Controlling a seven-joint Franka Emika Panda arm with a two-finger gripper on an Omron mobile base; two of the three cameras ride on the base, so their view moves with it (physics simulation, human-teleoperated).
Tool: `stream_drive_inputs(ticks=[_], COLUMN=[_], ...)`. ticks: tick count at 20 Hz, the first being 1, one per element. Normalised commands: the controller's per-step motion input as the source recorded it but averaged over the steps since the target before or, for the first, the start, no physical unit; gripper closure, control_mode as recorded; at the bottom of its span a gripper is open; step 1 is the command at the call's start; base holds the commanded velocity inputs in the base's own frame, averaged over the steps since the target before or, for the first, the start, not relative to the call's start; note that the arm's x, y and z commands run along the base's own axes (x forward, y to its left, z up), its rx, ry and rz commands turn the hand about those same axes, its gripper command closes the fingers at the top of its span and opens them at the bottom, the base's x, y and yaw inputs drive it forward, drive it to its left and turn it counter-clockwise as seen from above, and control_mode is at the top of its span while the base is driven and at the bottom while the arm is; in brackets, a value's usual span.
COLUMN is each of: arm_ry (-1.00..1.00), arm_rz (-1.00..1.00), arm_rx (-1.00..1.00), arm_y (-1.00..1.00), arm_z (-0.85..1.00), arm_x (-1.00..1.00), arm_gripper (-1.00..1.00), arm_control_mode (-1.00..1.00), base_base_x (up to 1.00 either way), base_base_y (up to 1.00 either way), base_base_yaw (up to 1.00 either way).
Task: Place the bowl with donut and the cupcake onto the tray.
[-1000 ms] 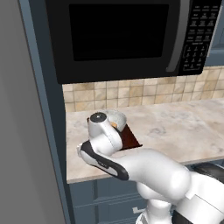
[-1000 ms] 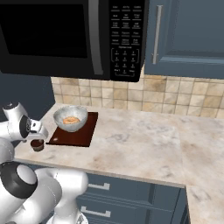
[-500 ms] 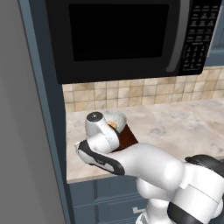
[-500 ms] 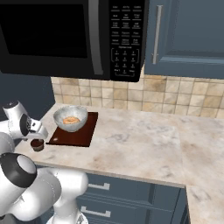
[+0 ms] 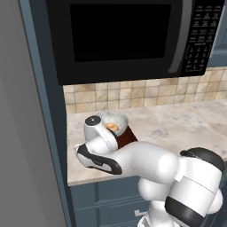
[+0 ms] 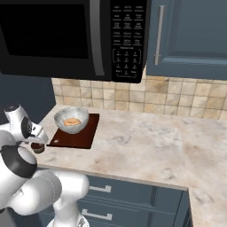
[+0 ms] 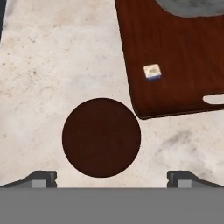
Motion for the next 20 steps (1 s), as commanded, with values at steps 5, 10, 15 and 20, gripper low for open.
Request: stream_drive_inputs(ticks=[5, 10, 15, 20], arm_ry=[0.03, 0.03, 0.02, 0.01], arm_rz=[-0.07, -0.06, -0.07, -0.06], arm_rx=[0.00, 0.00, 0.00, 0.00], arm_y=[0.01, 0.02, 0.05, 0.06], arm_z=[-0.14, -0.12, -0.13, -0.13], arm_x=[0.10, 0.08, 0.06, 0.06], arm_gripper=[-1.00, -1.00, -1.00, -1.00], arm_control_mode=[-1.00, -1.00, -1.00, -1.00], base_base_x=[0.00, 0.00, 0.00, 0.00], base_base_y=[0.00, 0.00, 0.00, 0.00], base_base_yaw=[0.00, 0.00, 0.00, 0.00])
